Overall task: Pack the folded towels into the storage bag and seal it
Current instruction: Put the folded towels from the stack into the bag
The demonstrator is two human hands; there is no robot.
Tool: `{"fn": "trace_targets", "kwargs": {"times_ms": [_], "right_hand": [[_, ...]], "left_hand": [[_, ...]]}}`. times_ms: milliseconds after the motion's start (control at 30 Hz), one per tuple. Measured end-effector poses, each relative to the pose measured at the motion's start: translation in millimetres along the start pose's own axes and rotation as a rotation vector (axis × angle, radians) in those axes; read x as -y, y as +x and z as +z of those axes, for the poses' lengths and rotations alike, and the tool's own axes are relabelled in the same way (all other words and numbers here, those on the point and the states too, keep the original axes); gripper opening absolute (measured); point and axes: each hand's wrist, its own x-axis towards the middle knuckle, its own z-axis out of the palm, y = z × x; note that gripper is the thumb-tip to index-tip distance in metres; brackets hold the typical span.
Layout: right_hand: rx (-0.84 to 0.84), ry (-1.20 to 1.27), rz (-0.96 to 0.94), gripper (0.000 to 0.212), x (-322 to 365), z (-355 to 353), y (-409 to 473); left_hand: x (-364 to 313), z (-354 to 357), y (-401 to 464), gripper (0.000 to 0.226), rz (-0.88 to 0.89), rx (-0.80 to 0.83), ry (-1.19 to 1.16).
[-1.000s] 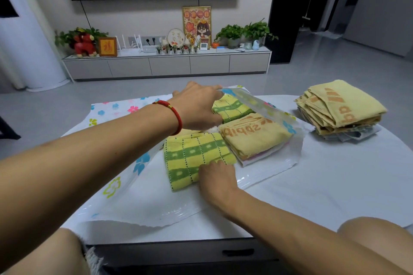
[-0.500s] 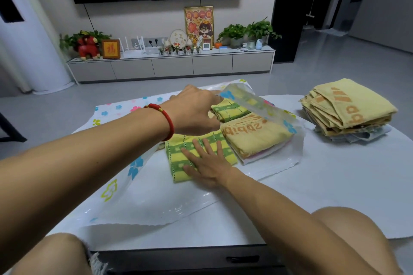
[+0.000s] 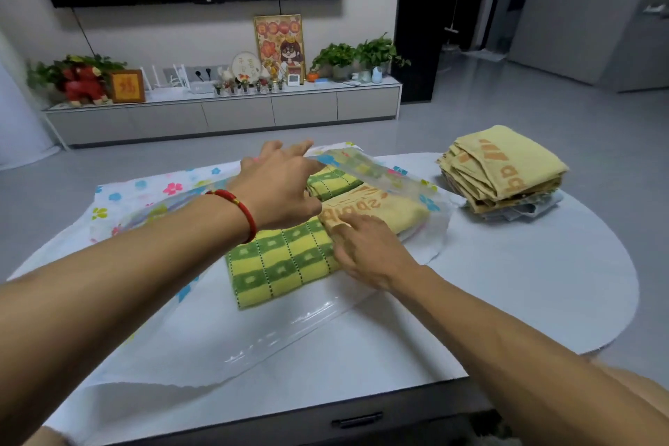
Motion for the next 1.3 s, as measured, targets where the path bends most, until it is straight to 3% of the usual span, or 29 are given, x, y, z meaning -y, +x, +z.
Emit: {"fn": "trace_targets", "kwargs": {"times_ms": [133, 300, 367, 467, 600, 667, 767, 867, 967, 1133, 1300], "right_hand": [[-0.188, 0.071, 0.068, 0.03, -42.1, -48.5, -36.9], [-0.491, 0.042, 0.506, 0.032, -165.1, -80.2, -50.9], [-0.468, -0.029, 0.663, 0.027, -219.8, -78.4, -35.5], [-0.34, -0.076, 0.747, 0.036, -284.1, -72.7, -8.7], [-0.157, -0.066, 0.933, 0.039, -330.8, -65.9, 17.9], [-0.121, -0.074, 0.986, 0.035, -336.8, -66.3, 24.7], [-0.198, -0.119, 0.951, 0.037, -335.4, -74.8, 29.5], [-0.188, 0.025, 0.923, 0.058, -325.1, -95.9, 26.5], [-0.066, 0.18, 0.901, 0.07, -301.7, -129.7, 14.2], [0.035, 0.707, 0.955, 0.034, -243.3, -191.0, -44.4], [0.18, 1.134, 0.904, 0.034, -161.8, -217.9, -103.0]], "left_hand": [[-7.6, 9.7, 21.4, 0.059, 0.032, -0.078, 0.054], [-15.4, 17.5, 55.7, 0.061, 0.036, -0.105, 0.045], [-14.7, 20.4, 66.0, 0.06, 0.019, -0.128, 0.019], [-14.9, 23.5, 74.5, 0.059, 0.0, -0.158, 0.012], [-18.1, 29.7, 79.3, 0.058, 0.012, -0.17, 0.039], [-19.6, 32.6, 80.5, 0.059, 0.003, -0.163, 0.036], [-22.5, 35.9, 81.0, 0.06, -0.005, -0.149, 0.031], [-23.4, 34.1, 77.6, 0.058, -0.009, -0.137, 0.03], [-19.5, 26.8, 69.0, 0.041, -0.027, -0.092, 0.097], [-1.9, 10.6, 31.4, 0.04, -0.143, 0.07, 0.159], [31.4, 9.3, -28.1, 0.039, -0.26, 0.165, 0.091]]}}
